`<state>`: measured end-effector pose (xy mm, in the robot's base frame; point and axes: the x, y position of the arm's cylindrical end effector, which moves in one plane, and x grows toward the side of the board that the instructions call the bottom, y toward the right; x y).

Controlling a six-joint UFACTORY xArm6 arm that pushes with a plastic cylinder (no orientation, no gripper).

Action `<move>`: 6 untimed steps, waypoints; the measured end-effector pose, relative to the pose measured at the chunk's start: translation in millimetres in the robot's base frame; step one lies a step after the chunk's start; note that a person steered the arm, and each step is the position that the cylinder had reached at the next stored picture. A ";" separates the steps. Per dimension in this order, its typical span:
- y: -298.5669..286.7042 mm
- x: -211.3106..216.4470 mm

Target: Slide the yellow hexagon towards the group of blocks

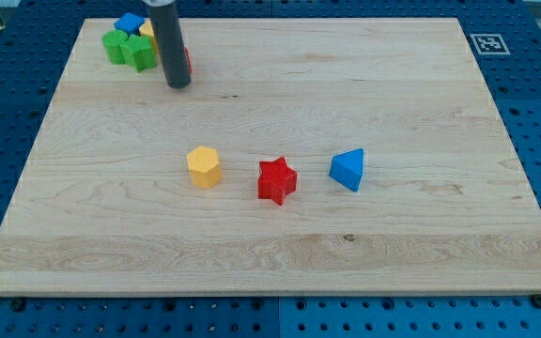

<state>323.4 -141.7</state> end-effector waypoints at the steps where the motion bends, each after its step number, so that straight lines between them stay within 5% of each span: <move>1: -24.5 25.3; 3: -16.1 191.0; 4: 36.7 199.5; 6: 40.8 191.1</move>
<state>514.5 -100.8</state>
